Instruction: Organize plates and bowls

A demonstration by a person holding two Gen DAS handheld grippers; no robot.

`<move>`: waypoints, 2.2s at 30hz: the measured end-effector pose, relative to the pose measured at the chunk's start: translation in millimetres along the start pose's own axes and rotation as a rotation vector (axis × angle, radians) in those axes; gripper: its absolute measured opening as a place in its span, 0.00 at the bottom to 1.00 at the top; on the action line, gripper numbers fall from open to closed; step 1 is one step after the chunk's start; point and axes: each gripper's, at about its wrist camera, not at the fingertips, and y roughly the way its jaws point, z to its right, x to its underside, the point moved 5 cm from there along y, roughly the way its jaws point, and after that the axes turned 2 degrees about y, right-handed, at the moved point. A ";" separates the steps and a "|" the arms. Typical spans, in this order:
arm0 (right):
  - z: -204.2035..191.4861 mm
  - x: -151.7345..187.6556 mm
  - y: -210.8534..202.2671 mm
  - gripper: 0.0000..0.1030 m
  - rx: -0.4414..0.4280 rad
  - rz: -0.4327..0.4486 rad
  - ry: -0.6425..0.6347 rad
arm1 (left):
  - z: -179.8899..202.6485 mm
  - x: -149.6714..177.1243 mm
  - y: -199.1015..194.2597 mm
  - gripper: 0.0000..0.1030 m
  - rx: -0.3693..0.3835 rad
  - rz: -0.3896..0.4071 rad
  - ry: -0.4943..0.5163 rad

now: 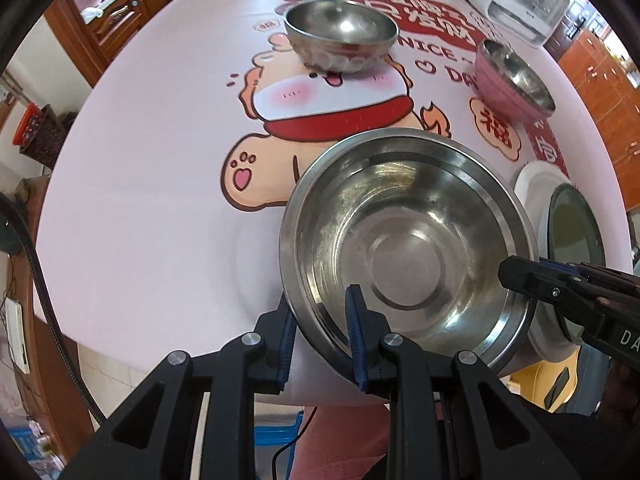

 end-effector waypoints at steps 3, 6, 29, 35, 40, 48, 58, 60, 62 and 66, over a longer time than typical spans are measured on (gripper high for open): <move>2.4 2.2 2.7 0.15 0.016 -0.001 0.015 | 2.9 -0.2 6.2 0.22 0.002 -0.013 0.027; 3.9 4.0 4.7 0.15 0.036 -0.004 0.018 | 5.6 -1.6 9.6 0.21 0.004 -0.022 0.049; 2.2 -3.4 -32.0 0.25 0.014 0.090 -0.013 | 5.8 -21.6 -14.6 0.32 -0.010 0.013 0.057; 8.7 -18.0 -57.8 0.28 -0.003 0.146 -0.049 | 10.3 -34.7 -38.7 0.33 -0.050 0.076 0.027; 16.6 -29.1 -79.0 0.31 -0.017 0.187 -0.082 | 23.9 -50.1 -62.1 0.40 -0.070 0.147 0.015; 33.2 -52.0 -108.5 0.32 -0.021 0.237 -0.132 | 62.1 -83.4 -103.0 0.49 -0.059 0.264 0.012; 66.2 -84.0 -142.3 0.42 0.001 0.321 -0.158 | 113.7 -118.7 -113.3 0.53 -0.050 0.330 0.029; 74.9 -90.8 -147.8 0.42 0.009 0.356 -0.160 | 124.2 -126.8 -111.0 0.54 -0.049 0.337 0.030; 83.3 -97.2 -152.0 0.43 0.028 0.385 -0.162 | 131.4 -132.4 -108.0 0.58 -0.047 0.343 0.028; 98.3 -110.8 -155.4 0.43 0.059 0.414 -0.176 | 146.1 -146.1 -97.4 0.59 -0.043 0.343 0.021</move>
